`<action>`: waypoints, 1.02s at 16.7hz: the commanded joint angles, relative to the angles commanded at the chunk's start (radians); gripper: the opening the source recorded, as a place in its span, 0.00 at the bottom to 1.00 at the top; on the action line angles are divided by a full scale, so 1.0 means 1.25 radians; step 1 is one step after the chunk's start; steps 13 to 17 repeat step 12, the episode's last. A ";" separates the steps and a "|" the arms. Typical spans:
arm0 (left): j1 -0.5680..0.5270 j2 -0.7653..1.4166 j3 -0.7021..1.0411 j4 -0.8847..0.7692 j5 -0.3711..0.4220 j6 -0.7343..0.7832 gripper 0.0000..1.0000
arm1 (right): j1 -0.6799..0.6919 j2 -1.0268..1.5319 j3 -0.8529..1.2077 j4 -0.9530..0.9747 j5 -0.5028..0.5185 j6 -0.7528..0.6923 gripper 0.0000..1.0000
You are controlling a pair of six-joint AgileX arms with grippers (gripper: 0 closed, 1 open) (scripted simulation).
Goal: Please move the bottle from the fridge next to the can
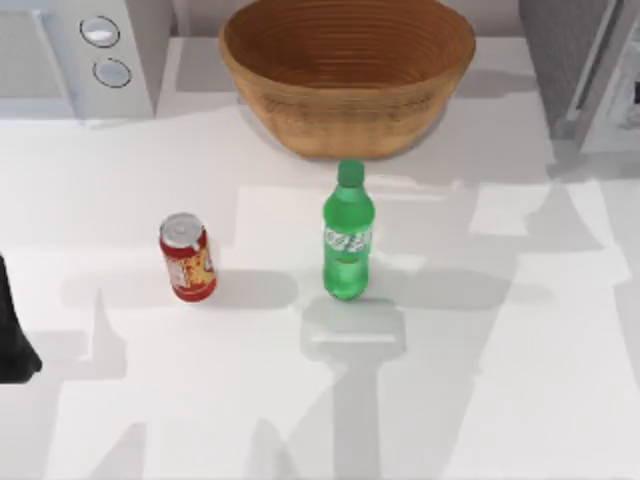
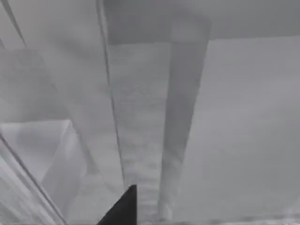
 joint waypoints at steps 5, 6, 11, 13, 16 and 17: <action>0.000 0.000 0.000 0.000 0.000 0.000 1.00 | 0.002 0.140 0.172 -0.035 0.002 0.000 1.00; 0.000 0.000 0.000 0.000 0.000 0.000 1.00 | 0.002 0.169 0.210 -0.042 0.002 0.001 1.00; 0.000 0.000 0.000 0.000 0.000 0.000 1.00 | 0.002 0.259 0.329 -0.067 0.004 0.002 1.00; 0.000 0.000 0.000 0.000 0.000 0.000 1.00 | 0.002 0.260 0.330 -0.068 0.004 0.002 1.00; 0.000 0.000 0.000 0.000 0.000 0.000 1.00 | 0.002 0.260 0.330 -0.068 0.004 0.002 1.00; 0.000 0.000 0.000 0.000 0.000 0.000 1.00 | 0.002 0.260 0.330 -0.068 0.004 0.002 1.00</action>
